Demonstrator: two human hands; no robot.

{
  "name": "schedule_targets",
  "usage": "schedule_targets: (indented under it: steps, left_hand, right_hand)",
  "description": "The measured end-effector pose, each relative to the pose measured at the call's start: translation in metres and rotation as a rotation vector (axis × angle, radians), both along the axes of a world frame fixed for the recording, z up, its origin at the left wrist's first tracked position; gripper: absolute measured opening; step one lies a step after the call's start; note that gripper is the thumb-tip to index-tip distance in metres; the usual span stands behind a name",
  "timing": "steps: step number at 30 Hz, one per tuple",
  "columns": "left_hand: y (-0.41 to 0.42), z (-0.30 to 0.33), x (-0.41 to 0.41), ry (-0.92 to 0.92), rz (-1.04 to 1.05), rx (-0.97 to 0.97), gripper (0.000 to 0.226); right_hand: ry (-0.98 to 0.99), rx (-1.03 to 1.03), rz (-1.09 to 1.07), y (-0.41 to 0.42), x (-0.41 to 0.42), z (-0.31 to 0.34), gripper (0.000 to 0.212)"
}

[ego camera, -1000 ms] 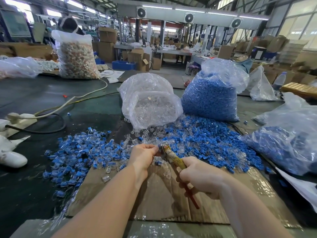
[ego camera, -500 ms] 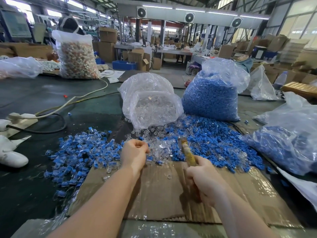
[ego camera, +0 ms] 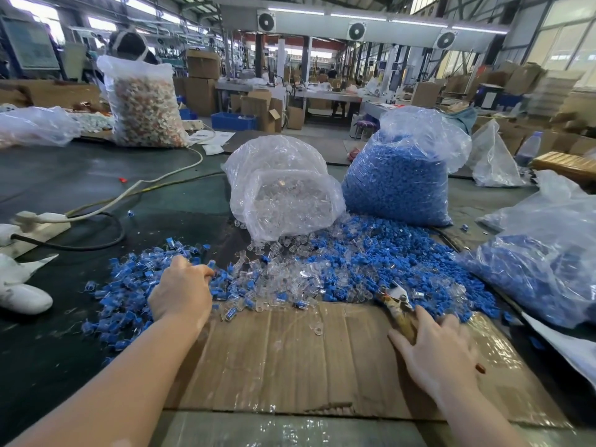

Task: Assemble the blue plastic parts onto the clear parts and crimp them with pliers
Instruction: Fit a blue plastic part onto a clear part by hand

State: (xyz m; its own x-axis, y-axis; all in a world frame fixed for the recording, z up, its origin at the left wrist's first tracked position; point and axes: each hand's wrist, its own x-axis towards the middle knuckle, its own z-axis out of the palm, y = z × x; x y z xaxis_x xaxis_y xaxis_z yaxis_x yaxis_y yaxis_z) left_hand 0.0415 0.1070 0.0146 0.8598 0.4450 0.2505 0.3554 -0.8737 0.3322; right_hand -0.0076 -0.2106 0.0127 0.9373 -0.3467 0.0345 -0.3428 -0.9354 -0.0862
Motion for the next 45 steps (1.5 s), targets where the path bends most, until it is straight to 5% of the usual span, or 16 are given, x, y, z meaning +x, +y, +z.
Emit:
schedule_targets:
  steps: [5,9,14,25,37,45]
  left_hand:
    - [-0.015,0.001,0.002,-0.12,-0.074,0.08,0.027]
    - [-0.053,-0.001,-0.002,-0.279,-0.273,-0.135,0.02]
    - [-0.104,-0.017,-0.01,-0.226,-0.481,-0.326,0.015]
    - [-0.115,-0.032,-0.013,-0.228,-0.533,-0.293,0.028]
    - [-0.116,-0.03,-0.017,-0.234,-0.524,-0.392,0.006]
    - [-0.116,-0.033,-0.017,-0.293,-0.49,-0.393,0.025]
  right_hand:
    - [0.023,-0.054,0.009,0.0,0.002,0.002,0.067]
    - [-0.09,-0.11,0.064,0.013,0.002,0.006,0.054]
    - [-0.249,0.028,0.306,0.039,0.012,0.002,0.034]
    - [-0.208,0.129,0.528,0.071,0.055,-0.009,0.035]
    - [-0.243,0.136,0.46,0.081,0.069,-0.016,0.009]
    - [-0.399,0.276,0.465,0.076,0.053,-0.02,0.01]
